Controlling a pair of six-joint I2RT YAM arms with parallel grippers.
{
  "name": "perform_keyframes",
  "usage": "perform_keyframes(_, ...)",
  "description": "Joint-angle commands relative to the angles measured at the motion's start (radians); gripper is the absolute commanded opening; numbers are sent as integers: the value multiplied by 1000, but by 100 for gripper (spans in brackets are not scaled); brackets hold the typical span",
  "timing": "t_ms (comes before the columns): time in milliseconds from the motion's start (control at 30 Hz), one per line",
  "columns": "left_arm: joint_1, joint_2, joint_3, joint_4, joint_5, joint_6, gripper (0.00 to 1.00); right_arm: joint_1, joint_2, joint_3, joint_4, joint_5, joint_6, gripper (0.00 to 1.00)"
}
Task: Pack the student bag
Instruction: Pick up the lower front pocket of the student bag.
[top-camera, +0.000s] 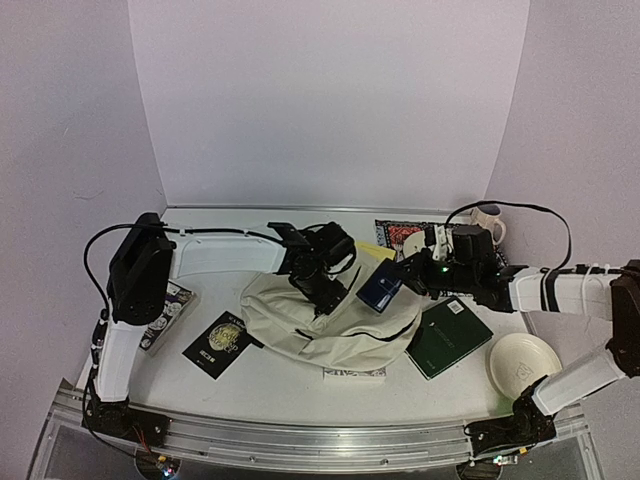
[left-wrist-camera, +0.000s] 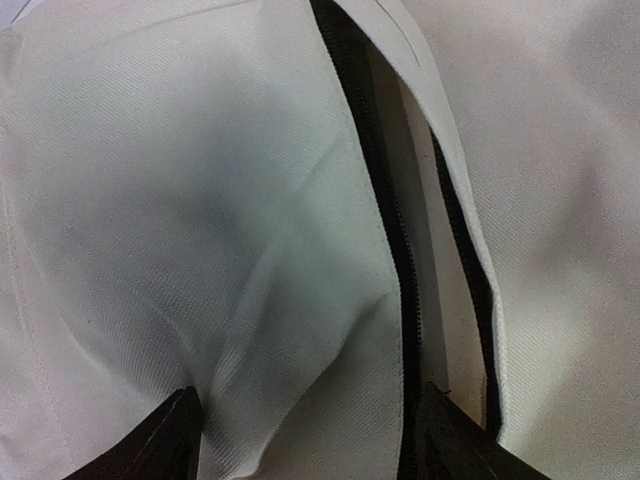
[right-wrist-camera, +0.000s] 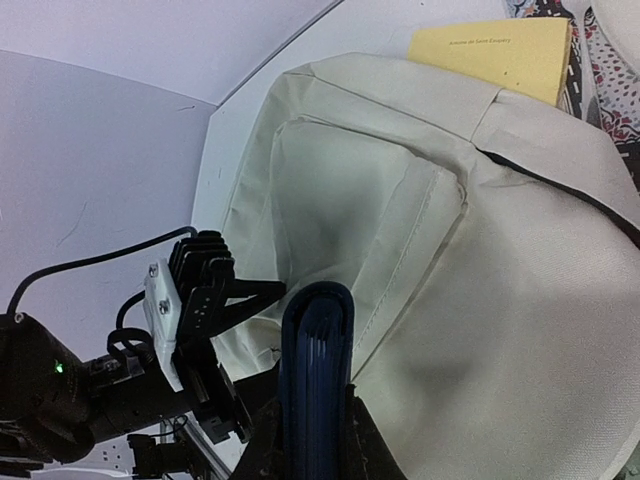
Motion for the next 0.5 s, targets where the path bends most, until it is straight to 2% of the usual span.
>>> perform_keyframes(0,-50,21,78,-51,-20,52,76,-6,-45,-8,17,10,-28,0)
perform_keyframes(233,-53,80,117,-74,-94,57,78,-6,-52,-21,12,7,-29,0)
perform_keyframes(467,-54,178,203,-160,-271,24,76,-7,-65,-34,9,14,-34,0)
